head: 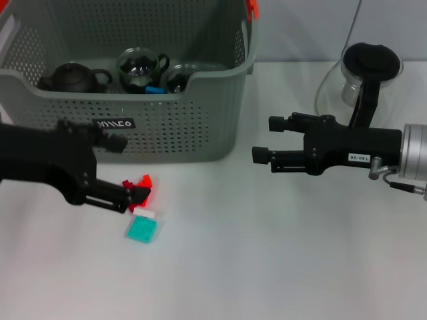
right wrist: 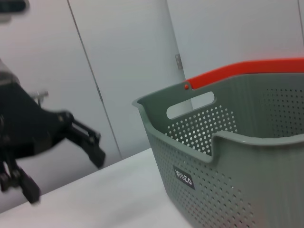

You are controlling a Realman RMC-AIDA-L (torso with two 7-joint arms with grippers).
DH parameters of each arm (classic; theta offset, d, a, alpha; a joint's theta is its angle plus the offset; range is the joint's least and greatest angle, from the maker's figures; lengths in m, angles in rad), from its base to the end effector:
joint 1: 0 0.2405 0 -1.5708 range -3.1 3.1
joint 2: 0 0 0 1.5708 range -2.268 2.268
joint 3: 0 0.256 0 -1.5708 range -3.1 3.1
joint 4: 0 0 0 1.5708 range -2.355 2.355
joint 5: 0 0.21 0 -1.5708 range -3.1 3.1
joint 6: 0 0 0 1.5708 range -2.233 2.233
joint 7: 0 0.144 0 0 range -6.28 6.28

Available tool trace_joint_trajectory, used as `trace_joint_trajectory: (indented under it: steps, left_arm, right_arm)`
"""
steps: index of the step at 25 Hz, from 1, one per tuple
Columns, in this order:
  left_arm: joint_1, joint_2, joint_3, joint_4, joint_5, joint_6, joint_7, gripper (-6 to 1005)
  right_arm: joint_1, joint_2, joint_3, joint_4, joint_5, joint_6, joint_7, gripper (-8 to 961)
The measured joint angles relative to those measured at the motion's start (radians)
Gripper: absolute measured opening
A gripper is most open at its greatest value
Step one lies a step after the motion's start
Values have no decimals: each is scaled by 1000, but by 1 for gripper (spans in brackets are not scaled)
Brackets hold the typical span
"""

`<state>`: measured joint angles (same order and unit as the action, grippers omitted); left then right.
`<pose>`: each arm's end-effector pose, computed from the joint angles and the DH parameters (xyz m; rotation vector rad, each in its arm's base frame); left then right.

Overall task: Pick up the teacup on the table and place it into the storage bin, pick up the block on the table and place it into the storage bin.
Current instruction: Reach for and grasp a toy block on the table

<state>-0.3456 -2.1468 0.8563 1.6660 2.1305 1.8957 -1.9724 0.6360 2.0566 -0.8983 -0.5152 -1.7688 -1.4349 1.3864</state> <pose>-0.1898 0.2855 0.0905 -2.7945 -0.5097 -0.2125 0.2207 0.3575 -0.0267 -2.7547 0.6080 0.8082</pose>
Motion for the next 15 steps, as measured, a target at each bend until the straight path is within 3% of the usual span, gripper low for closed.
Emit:
trace_joint_trajectory:
  steps: [3, 10, 15]
  left_arm:
    - [-3, -23, 39, -9, 115, -14, -66, 940]
    - [-31, -22, 278, -74, 419, -154, -376, 927]
    - [-77, -22, 415, -162, 540, -245, -568, 918]
  right_arm:
    - [-2, 7, 5, 0, 0, 5, 1, 914]
    - [-3, 9, 6, 0, -5, 18, 10, 914]
    - [-5, 6, 6, 0, -6, 19, 4, 914]
